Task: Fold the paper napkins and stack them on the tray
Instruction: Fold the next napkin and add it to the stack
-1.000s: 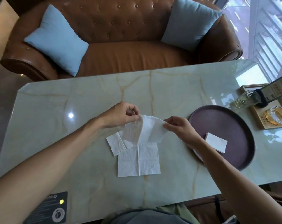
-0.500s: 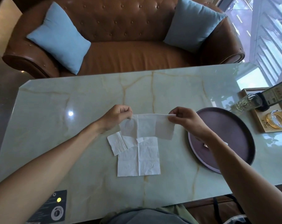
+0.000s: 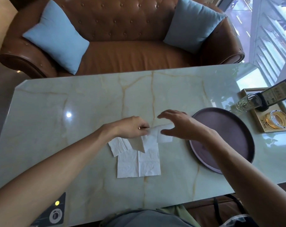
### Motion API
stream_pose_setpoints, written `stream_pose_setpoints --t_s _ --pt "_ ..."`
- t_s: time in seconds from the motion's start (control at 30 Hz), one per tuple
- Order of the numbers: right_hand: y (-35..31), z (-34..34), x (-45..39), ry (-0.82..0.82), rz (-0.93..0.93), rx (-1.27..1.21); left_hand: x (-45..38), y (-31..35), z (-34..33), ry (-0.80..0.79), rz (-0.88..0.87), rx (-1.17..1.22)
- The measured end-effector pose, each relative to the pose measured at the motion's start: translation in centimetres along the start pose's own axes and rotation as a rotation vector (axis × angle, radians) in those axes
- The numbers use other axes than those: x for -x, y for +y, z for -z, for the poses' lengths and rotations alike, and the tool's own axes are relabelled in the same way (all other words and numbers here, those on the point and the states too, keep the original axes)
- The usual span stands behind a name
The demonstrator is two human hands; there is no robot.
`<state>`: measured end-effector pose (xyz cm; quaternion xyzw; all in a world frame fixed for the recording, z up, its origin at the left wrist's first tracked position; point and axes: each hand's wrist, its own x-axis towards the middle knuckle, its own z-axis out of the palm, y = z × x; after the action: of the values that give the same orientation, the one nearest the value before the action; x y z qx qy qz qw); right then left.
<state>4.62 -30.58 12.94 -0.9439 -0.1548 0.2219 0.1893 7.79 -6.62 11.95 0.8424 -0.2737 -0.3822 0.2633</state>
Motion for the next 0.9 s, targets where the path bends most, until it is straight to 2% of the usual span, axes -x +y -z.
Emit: stream_pose_setpoints --t_s 0.07,0.13,0.47,0.9 --pt "-1.6 -0.7 -0.5 -0.033 0.087 0.086 0.0 0.6 0.2 -0.006 0.001 -0.108" --pt "-2.5 -1.1 -1.0 -0.055 0.093 0.087 0.1 1.0 0.3 0.003 0.006 -0.135" --pt "-1.6 0.0 -1.0 -0.006 -0.018 -0.044 1.5 -1.3 1.4 0.113 0.034 -0.089" --pt "0.0 1.7 -0.6 0.084 -0.100 -0.136 2.0 -3.6 1.4 0.127 0.055 -0.031"
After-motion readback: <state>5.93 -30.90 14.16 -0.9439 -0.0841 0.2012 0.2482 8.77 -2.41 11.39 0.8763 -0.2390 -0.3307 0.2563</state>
